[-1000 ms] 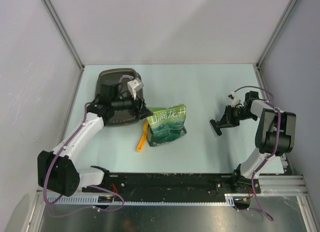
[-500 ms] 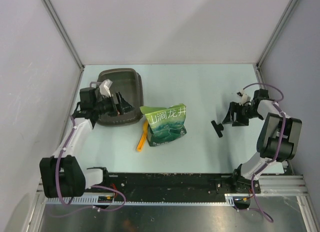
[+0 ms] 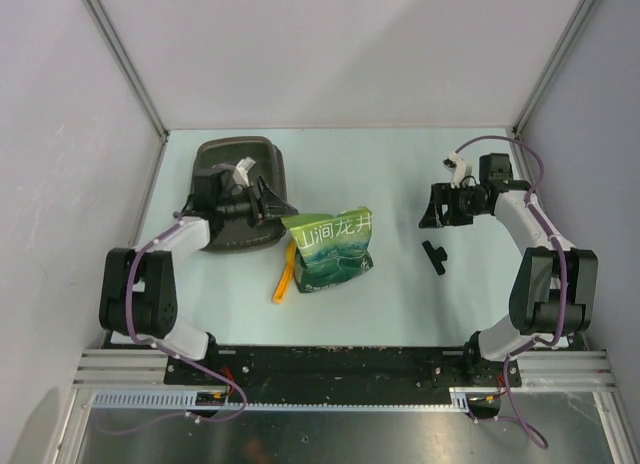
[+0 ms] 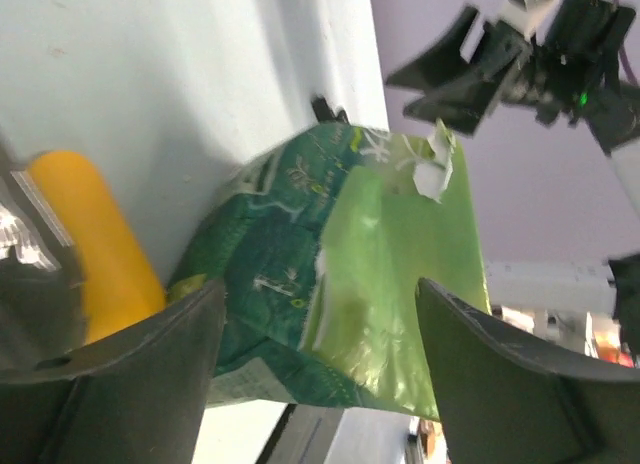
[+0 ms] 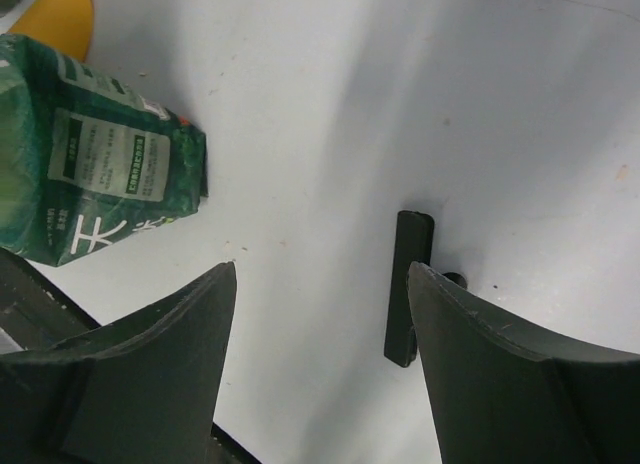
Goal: Fill the litter box with clean litter
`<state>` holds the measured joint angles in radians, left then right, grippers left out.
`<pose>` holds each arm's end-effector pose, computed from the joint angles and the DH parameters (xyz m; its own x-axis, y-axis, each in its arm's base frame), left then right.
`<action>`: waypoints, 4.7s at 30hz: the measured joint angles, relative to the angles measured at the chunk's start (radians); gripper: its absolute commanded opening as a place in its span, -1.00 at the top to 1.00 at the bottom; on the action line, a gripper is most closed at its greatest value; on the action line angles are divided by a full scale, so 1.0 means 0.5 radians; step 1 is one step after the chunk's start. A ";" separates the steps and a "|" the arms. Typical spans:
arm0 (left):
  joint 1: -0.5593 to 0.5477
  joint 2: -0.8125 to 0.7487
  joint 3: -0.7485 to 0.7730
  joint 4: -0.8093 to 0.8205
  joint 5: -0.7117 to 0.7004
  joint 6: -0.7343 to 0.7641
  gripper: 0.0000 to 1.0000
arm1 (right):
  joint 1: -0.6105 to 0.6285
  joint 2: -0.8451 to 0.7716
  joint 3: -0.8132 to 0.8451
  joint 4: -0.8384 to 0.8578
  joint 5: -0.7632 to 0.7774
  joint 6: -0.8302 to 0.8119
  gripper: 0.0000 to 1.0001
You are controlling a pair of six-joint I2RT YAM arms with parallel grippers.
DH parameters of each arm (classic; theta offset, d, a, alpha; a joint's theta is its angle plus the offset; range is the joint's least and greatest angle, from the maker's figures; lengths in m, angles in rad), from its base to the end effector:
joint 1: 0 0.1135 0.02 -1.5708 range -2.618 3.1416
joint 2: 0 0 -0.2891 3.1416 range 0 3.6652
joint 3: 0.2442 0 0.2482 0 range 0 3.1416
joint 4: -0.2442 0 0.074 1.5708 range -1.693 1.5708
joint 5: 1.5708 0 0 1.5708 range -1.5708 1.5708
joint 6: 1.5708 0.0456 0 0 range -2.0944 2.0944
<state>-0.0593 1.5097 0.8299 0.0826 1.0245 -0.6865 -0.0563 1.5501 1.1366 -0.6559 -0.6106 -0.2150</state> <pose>0.3053 -0.0572 0.2424 -0.9008 -0.2764 -0.3350 0.2136 0.3899 -0.8958 0.3132 0.0085 0.2631 -0.8065 -0.1296 -0.5769 -0.4105 0.8249 0.3887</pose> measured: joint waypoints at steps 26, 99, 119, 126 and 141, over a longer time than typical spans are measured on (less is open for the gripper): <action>-0.266 -0.077 0.465 0.314 0.237 0.278 1.00 | 0.708 0.204 0.816 0.052 -0.489 -0.246 -0.44; -0.439 0.472 1.051 0.089 0.448 1.264 0.83 | 1.056 0.645 1.513 -0.319 -0.289 -0.720 0.20; -0.579 0.091 0.752 0.004 0.250 1.268 1.00 | 0.916 0.326 1.514 -0.597 0.359 0.223 -0.55; -0.609 0.024 0.691 0.011 0.203 1.269 1.00 | 1.012 0.318 1.401 -0.671 0.508 0.304 -0.53; -0.631 -0.072 0.605 0.027 0.115 1.270 1.00 | 1.180 0.393 1.355 -0.685 1.045 0.546 -0.88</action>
<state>-0.3748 1.4734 1.1324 0.0959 1.0821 -0.0517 0.5339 1.7466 1.8141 -0.9985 -0.0879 0.0582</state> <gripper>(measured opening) 0.007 0.910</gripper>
